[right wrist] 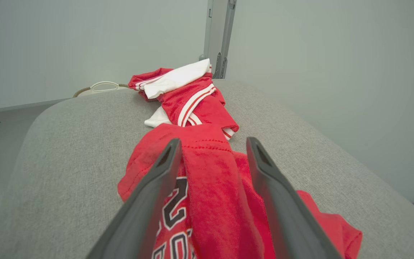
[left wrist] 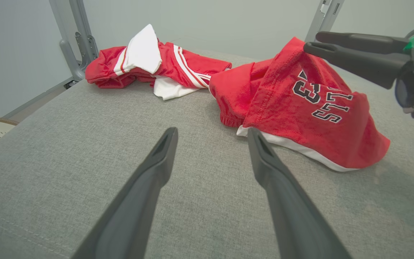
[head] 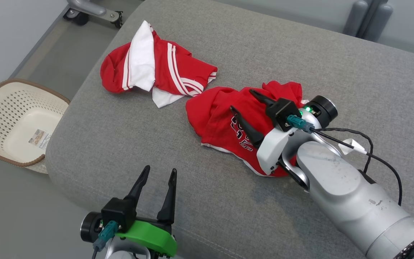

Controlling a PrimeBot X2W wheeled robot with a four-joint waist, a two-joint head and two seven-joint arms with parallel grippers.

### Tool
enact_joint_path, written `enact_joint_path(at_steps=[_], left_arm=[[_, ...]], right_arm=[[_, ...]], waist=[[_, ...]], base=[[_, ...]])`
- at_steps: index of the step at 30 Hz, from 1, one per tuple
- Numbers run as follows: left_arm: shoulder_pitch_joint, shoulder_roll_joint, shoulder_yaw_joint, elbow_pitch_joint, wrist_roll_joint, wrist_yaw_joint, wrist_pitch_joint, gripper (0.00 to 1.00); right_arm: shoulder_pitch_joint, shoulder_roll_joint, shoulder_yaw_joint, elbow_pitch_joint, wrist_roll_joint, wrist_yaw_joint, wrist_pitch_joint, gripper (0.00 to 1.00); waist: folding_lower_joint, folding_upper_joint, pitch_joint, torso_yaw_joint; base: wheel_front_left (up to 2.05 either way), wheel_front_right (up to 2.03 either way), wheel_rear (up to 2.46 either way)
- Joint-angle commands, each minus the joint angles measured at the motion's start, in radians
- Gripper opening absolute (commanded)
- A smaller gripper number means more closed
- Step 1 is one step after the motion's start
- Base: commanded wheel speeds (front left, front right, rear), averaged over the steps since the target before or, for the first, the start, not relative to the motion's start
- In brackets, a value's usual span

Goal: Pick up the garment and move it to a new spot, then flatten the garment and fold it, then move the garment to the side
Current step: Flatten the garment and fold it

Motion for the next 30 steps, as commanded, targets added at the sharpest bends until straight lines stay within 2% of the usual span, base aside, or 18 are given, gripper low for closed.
enact_joint_path(at_steps=[1, 4, 8, 12, 14, 18, 24, 28, 29, 30], left_arm=[[0.006, 0.002, 0.013, -0.002, 0.004, 0.004, -0.001, 1.00], [0.015, 0.002, 0.020, -0.001, 0.010, 0.003, -0.001, 1.00], [0.024, 0.002, 0.039, -0.004, 0.015, -0.005, 0.000, 1.00], [0.014, 0.002, 0.033, -0.007, 0.026, -0.013, -0.001, 1.00], [0.001, 0.002, 0.026, -0.012, 0.024, -0.014, -0.001, 1.00], [-0.013, 0.002, 0.011, -0.013, 0.018, -0.019, -0.001, 1.00], [-0.007, 0.002, 0.001, -0.015, 0.010, -0.007, 0.000, 1.00], [0.004, 0.002, 0.009, -0.013, 0.007, -0.007, -0.001, 1.00], [0.005, 0.002, 0.010, -0.017, 0.007, -0.008, -0.001, 1.00], [0.005, 0.002, 0.010, -0.020, 0.006, -0.009, -0.001, 1.00]], right_arm=[[-0.005, 0.001, -0.005, -0.022, 0.021, -0.001, -0.003, 1.00], [0.029, -0.025, -0.026, -0.055, 0.033, -0.001, -0.003, 1.00], [0.127, -0.066, -0.133, -0.168, 0.053, -0.001, -0.003, 1.00], [0.248, -0.104, -0.229, -0.211, 0.056, -0.001, -0.003, 1.00], [0.314, -0.111, -0.266, -0.190, 0.054, -0.001, -0.003, 1.00], [0.355, -0.094, -0.266, -0.135, 0.073, -0.001, -0.003, 1.00], [0.332, -0.073, -0.266, -0.077, 0.099, -0.001, -0.003, 1.00], [0.310, -0.057, -0.225, 0.036, 0.121, -0.001, 0.000, 1.00], [0.302, -0.053, -0.210, 0.060, 0.131, 0.000, 0.001, 0.90], [0.294, -0.049, -0.195, 0.076, 0.140, 0.000, 0.002, 0.43]], waist=[[0.0000, 0.0000, -0.010, -0.001], [0.0000, 0.0000, -0.015, -0.023], [0.0000, 0.0000, -0.031, -0.074], [0.0000, 0.0000, -0.040, -0.115], [0.0000, 0.0000, -0.039, -0.128], [0.0000, 0.0000, -0.029, -0.120], [0.0000, 0.0000, -0.008, -0.070], [0.0000, 0.0000, -0.001, -0.037], [0.0000, 0.0000, 0.000, -0.031], [0.0000, 0.0000, 0.001, -0.026]], base=[[0.00, 0.00, 0.00], [0.00, 0.00, 0.00], [0.00, 0.00, 0.00], [0.00, 0.00, 0.00], [0.00, 0.00, 0.00], [0.00, 0.00, 0.00], [0.00, 0.00, 0.00], [0.00, 0.00, 0.00], [0.00, 0.00, 0.00], [0.00, 0.00, 0.00]])
